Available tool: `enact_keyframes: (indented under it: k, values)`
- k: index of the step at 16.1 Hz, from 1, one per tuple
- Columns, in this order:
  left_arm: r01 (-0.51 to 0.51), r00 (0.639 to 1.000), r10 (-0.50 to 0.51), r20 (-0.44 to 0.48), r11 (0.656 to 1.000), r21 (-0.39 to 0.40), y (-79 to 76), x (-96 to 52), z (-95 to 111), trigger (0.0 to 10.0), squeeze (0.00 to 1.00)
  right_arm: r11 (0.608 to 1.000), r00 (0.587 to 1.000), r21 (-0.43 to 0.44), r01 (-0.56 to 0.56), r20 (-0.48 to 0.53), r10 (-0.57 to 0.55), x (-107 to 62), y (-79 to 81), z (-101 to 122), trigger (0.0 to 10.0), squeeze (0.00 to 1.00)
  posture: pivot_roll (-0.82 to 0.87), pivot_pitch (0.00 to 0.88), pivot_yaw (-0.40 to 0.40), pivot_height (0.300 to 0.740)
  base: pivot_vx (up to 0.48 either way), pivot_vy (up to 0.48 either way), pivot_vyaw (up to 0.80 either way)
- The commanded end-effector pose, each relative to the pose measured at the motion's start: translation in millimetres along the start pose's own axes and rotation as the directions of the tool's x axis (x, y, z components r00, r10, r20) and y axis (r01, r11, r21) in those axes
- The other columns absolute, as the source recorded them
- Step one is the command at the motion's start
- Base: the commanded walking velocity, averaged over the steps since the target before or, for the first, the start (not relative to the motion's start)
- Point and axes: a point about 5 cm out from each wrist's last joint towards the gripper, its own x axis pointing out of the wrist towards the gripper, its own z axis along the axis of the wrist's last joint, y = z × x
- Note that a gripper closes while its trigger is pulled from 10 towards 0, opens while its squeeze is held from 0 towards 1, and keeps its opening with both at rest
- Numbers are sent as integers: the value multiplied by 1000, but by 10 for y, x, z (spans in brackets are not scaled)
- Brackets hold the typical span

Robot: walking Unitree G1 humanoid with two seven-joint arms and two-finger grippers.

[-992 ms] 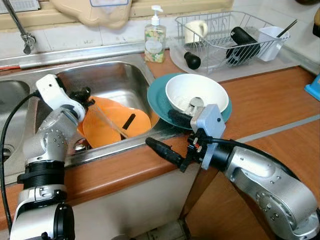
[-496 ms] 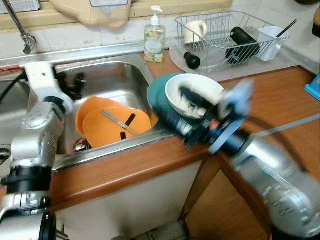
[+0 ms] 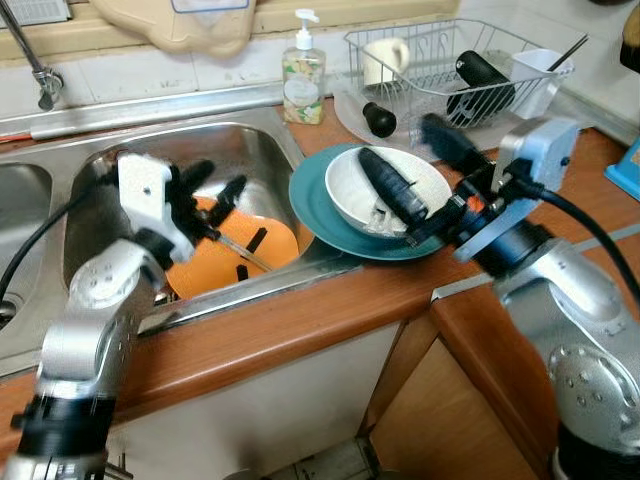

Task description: Kitchen organization

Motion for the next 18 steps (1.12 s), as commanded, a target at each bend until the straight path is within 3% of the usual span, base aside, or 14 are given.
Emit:
enact_keyframes:
  k: [1,3,6,10,18]
  values:
    - [97,995,-97,21,995,-7,-156,-15,47,10000,0,998,999,-56,8,-50,-11,-22,-51,-68,10000,0,-136,0,30,740,0,0,0]
    - [242,970,-243,-18,970,-34,-357,-94,6,10000,0,995,991,-87,-49,-131,38,-115,-25,-172,10000,0,-137,0,25,740,0,0,0]
    - [331,940,-334,-74,942,-55,-482,-188,-60,10000,0,992,980,-91,-88,-187,70,-240,-18,-231,10000,0,-142,0,22,740,0,0,0]
    - [334,937,-340,-76,939,-81,-530,-182,-109,10000,0,986,970,-121,-112,-228,82,-309,-51,-282,10000,0,-154,0,25,740,0,0,0]
    - [336,937,-343,-61,937,-99,-617,-93,-146,10000,0,978,959,-205,-34,-282,-25,-198,-158,-426,10000,0,-152,0,24,740,0,0,0]
